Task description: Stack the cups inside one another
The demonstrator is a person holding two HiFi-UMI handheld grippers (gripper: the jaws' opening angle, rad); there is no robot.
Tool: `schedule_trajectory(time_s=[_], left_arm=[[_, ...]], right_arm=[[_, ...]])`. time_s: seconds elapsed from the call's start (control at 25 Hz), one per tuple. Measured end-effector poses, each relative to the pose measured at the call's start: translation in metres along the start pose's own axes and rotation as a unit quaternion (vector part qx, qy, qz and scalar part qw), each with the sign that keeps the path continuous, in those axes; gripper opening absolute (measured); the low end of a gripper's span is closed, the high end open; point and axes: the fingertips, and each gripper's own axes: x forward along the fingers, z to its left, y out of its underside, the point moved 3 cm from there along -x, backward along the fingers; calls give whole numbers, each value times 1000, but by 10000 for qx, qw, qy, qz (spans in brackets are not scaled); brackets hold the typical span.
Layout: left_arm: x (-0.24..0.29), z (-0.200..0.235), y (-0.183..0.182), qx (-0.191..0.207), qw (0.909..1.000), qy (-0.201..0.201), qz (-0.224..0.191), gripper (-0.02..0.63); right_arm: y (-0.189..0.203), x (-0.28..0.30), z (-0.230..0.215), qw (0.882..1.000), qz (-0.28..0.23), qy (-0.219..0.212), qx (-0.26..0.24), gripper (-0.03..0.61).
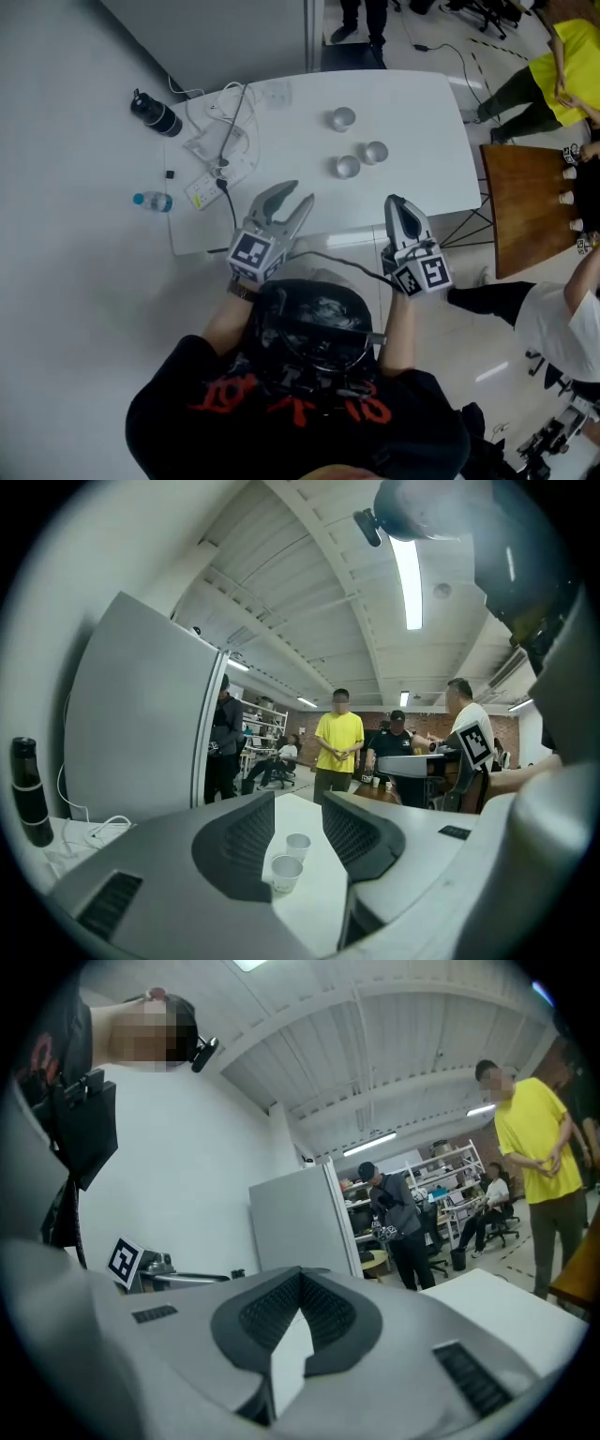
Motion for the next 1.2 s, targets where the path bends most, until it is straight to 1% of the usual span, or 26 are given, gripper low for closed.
schedule_trajectory(time_s=[0.16, 0.32, 0.44, 0.48, 0.52, 0.6, 0.64, 0.68, 0.72, 0.8, 0.84, 0.92, 0.96, 1.0, 1.04, 1.12, 1.16, 1.2], left_arm=[[21, 6, 1, -84, 9999, 131, 19, 163], [37, 7, -2, -103, 9997, 195, 64, 163], [52, 10, -5, -145, 9999, 59, 70, 164], [57, 12, -7, -152, 9999, -40, 63, 163], [62, 14, -8, -143, 9997, -165, 55, 163], [69, 18, -10, -106, 9988, -477, 35, 163], [71, 21, -10, -107, 9979, -636, 7, 163], [74, 23, -11, -122, 9969, -780, -37, 163], [77, 26, -12, -143, 9957, -912, -88, 163], [79, 27, -14, -190, 9925, -1190, -209, 163], [78, 27, -16, -207, 9905, -1334, -264, 163], [70, 25, -18, -234, 9859, -1633, -294, 163], [64, 26, -16, -259, 9831, -1790, -277, 163], [57, 26, -13, -292, 9805, -1928, -246, 163], [52, 27, -9, -324, 9784, -2032, -222, 163], [44, 29, -7, -351, 9751, -2171, -298, 163], [40, 30, -6, -362, 9738, -2224, -321, 163], [36, 31, -4, -380, 9727, -2271, -299, 163]], right_arm=[[10, 7, -8, 9998, 89, -160, 81, 6], [47, 19, -31, 9976, 683, -139, -10, 6], [72, 29, -56, 9934, 1127, -178, -97, 6], [80, 34, -62, 9912, 1282, -291, -169, 6], [87, 40, -65, 9878, 1455, -498, -261, 20], [101, 55, -65, 9755, 1853, -1038, -574, 186], [107, 64, -64, 9669, 2055, -1257, -841, 198], [114, 73, -64, 9568, 2252, -1430, -1152, 226], [124, 82, -66, 9455, 2450, -1576, -1455, 286], [147, 99, -73, 9224, 2811, -1833, -1914, 366], [160, 108, -76, 9124, 2958, -1960, -2042, 385], [189, 127, -84, 8943, 3238, -2142, -2223, 387], [204, 136, -88, 8857, 3392, -2131, -2347, 387], [218, 144, -94, 8794, 3534, -2022, -2467, 387], [228, 149, -100, 8764, 3654, -1845, -2536, 387], [233, 156, -110, 8740, 3848, -1516, -2549, 387], [232, 158, -111, 8716, 3943, -1431, -2537, 417], [231, 159, -110, 8690, 4035, -1395, -2501, 419]])
